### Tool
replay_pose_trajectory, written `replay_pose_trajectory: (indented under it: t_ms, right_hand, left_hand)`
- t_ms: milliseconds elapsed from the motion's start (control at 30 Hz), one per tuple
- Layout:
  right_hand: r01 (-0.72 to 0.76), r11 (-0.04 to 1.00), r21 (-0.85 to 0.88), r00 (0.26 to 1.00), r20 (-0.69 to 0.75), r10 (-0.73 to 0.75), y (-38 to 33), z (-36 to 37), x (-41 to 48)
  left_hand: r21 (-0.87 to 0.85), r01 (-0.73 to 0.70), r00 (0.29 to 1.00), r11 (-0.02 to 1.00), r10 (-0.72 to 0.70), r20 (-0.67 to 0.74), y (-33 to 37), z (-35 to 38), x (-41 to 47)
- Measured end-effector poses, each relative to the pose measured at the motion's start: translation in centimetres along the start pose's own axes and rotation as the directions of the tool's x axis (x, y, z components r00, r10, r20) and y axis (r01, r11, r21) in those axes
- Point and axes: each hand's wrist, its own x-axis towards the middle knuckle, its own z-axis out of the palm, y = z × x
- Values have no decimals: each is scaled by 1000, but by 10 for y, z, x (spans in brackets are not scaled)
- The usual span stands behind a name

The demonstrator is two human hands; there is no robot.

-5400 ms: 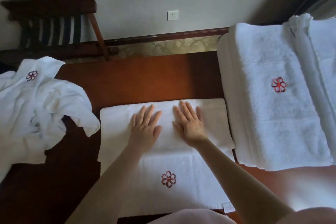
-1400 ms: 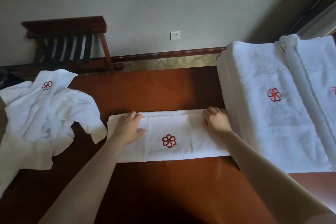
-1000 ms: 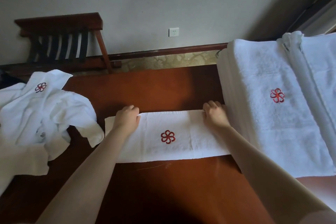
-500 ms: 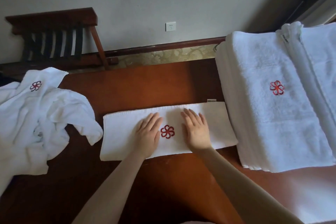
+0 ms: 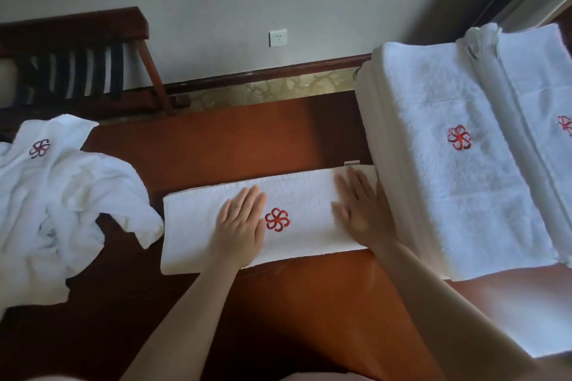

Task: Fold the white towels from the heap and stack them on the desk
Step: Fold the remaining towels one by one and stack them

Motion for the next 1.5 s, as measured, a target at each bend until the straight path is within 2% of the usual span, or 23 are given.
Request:
replay_pose_trajectory:
  t_ms: [133,267,400,533,667,767,867,900,1067,1167,1267,1367,1500]
  right_hand:
    - [52,990,134,999,-16,-51,-27,-5,-2]
    - [198,973,120,979,16,-202,-87,0,0]
    - [198,980,31,974,105,-200,-114,15,-2]
    - [185,982,-26,977,112,-181,-112,22,-2]
    - [182,983,-35,978,109,-177,-115,23,-1]
    - [179,983,-41,979,111,-173,-114,22,-1]
    - [181,983,-44,979,103,-176,-114,22,-1]
    - [184,982,-44,979,97,-179,-114,22,-1]
    - [191,981,-23,978,84,-189,-113,22,-4]
    - [186,982,-15,979,93,-184,-115,24,-13]
    - [189,982,-22,976,112,-186,-116,29,-32]
    - [194,981,-19,973,132,-190,-119,34,-53]
    - [205,979,-5,969,142,-202,-129,37,-79]
  left_hand:
    - [-31,0,1000,1000,0,2,2,-7,0]
    - [-135,-32,999,990,29,-28,1,-16,3]
    - [-97,-1,1000,995,-1,-25,-26,-12,-9]
    - [16,117,993,993,-117,0,-81,-9,-26]
    - [-73,284,959,956,-281,40,-111,-8,-29]
    - [-126,326,941,937,-334,-51,-104,-11,-32]
    - [-247,406,865,880,-457,-208,-97,-20,-41]
    - [-295,431,842,853,-498,-208,-97,-22,-47]
    - [-484,549,799,681,-598,65,-101,-26,-69]
    - [-555,577,801,599,-549,240,-101,-27,-76]
    - [-555,566,824,610,-452,342,-102,-26,-88]
    - [-541,496,867,680,-352,352,-98,-21,-109]
    - [-546,469,880,694,-315,356,-98,-11,-142]
